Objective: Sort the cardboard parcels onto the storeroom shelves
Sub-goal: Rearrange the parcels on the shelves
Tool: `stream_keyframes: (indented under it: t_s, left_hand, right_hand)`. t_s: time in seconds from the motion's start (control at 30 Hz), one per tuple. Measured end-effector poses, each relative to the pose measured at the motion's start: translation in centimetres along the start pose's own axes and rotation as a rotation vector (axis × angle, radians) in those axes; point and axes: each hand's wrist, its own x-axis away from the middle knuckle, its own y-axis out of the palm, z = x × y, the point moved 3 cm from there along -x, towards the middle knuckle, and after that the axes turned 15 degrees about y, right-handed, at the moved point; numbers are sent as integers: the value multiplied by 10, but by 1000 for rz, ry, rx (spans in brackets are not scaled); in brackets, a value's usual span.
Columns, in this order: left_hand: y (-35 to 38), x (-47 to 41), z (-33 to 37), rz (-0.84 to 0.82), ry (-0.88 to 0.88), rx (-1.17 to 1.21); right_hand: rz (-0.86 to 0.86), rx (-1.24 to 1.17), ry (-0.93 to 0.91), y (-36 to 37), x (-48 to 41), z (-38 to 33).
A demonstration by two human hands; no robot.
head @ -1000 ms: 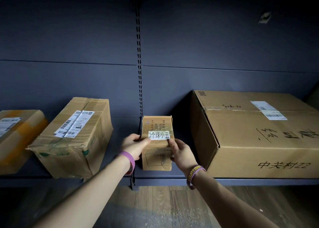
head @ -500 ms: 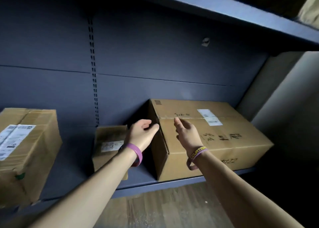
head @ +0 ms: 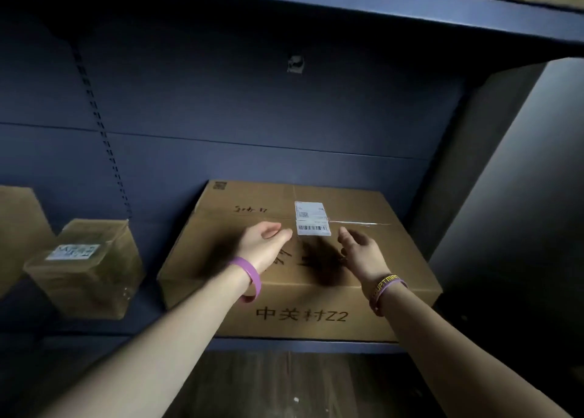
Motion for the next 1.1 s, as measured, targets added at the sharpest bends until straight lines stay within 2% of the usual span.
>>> stream_keyframes:
  t_s: [0.13, 0.27, 0.4, 0.43, 0.47, 0.53, 0.67, 0.83, 1.1]
  left_hand:
    - [15, -1, -1, 60, -67, -63]
    - [-3, -10, -16, 15, -91, -220]
    - [-59, -25, -53, 57, -155, -583]
    - [-73, -24, -65, 67, -187, -676]
    - [-83, -23, -76, 82, -223, -681]
    - [-93, -21, -92, 126, -282, -540]
    - [-98, -21, -100, 166, -316, -484]
    - [-100, 3, -99, 267, -196, -530]
    - [-103, 72, -98, 479, 54, -363]
  right_hand:
    - [-34, 83, 44, -37, -18, 6]
    - [6, 223, 54, -66, -33, 10]
    - [227, 651, 118, -102, -54, 34]
    - [260, 673, 161, -108, -58, 42]
    - [269, 641, 212, -112, -59, 49]
    - [283, 562, 265, -114, -62, 59]
    - [268, 451, 264, -115, -65, 64]
    - [318, 381, 151, -117, -41, 73]
    - [491, 126, 85, -122, 22, 111]
